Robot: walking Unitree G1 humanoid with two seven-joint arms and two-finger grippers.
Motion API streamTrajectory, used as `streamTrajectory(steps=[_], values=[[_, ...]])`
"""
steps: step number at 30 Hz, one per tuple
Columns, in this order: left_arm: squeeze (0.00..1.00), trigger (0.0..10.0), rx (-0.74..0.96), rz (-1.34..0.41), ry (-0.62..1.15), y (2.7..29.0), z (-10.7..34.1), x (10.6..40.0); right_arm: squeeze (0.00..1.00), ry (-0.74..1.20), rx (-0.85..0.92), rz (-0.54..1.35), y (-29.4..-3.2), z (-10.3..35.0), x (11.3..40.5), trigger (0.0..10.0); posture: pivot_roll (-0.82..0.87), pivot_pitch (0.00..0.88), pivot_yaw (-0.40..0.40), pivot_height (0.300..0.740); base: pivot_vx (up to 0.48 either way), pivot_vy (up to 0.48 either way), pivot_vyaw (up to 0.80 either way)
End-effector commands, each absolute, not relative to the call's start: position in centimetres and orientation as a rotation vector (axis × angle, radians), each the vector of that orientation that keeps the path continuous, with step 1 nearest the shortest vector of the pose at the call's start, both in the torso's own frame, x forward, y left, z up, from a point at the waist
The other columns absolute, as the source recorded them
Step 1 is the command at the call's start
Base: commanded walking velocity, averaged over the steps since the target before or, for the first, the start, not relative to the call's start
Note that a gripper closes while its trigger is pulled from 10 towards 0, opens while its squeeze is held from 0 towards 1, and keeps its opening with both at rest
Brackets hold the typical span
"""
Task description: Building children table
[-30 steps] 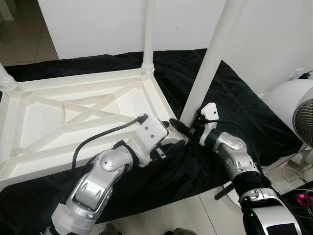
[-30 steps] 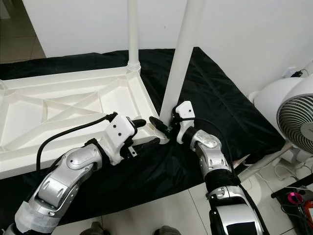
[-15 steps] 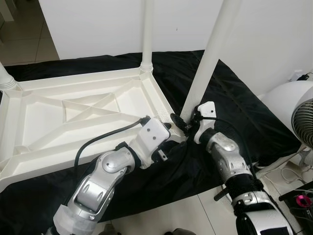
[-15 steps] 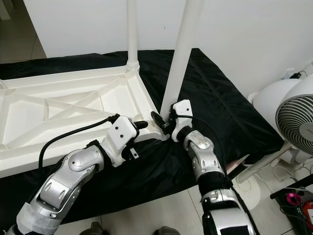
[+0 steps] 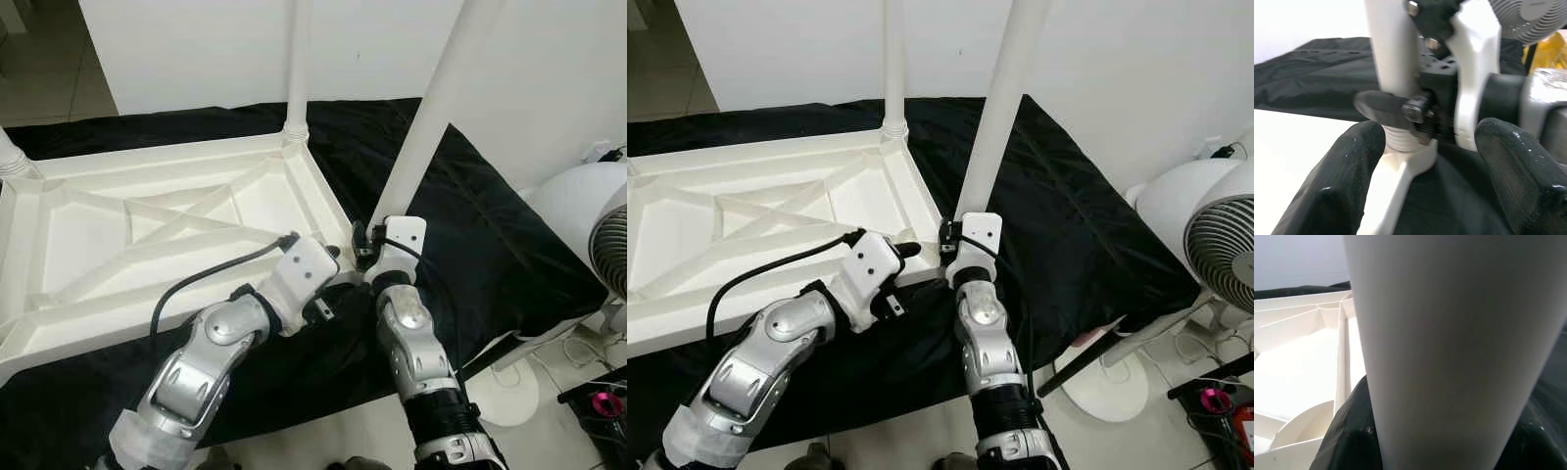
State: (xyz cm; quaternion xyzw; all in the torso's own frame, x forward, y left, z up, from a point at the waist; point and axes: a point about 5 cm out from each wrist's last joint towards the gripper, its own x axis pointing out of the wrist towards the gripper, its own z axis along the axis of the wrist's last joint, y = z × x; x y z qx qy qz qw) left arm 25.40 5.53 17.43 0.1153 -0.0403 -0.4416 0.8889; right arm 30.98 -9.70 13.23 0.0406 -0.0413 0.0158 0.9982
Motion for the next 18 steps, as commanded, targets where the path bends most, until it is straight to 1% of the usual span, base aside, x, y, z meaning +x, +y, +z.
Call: streamTrajectory(steps=[1,2,9,10,11,14,18], values=[[0.0,10.0,0.236,-0.86,-0.093,5.9,17.5,25.8,0.0,-0.044,0.103,0.004,-9.5,12.4,30.3,10.0,-0.06,0.003,-0.052,0.74,0.0,0.0,0.0],[0.0,10.0,0.244,-0.854,-0.1,6.1,17.6,26.3,0.0,-0.057,0.093,-0.019,-10.0,12.8,30.1,10.0,-0.06,0.0,-0.05,0.74,0.0,0.0,0.0],[0.0,10.0,0.257,-0.846,-0.114,6.0,17.8,27.0,0.0,-0.081,0.093,-0.04,-10.9,13.2,30.0,10.0,-0.07,0.0,-0.035,0.74,0.0,0.0,0.0],[0.0,10.0,0.255,-0.851,-0.121,5.9,18.0,27.0,1.0,-0.099,0.095,-0.029,-11.1,13.4,30.0,10.0,-0.07,0.0,-0.031,0.74,0.0,0.0,0.0],[0.0,10.0,0.255,-0.851,-0.121,5.9,18.0,27.0,1.0,-0.099,0.095,-0.029,-11.1,13.4,30.0,10.0,-0.07,0.0,-0.031,0.74,0.0,0.0,0.0],[0.0,10.0,0.259,-0.86,-0.131,5.7,18.2,27.2,1.0,-0.147,0.101,0.051,-12.0,13.9,30.1,10.0,-0.07,0.0,-0.022,0.74,0.0,0.0,0.0],[0.0,10.0,0.263,-0.864,-0.133,5.7,18.3,27.4,1.0,-0.159,0.097,0.11,-12.2,14.2,30.2,10.0,-0.07,0.0,-0.02,0.74,0.0,0.0,0.0]])
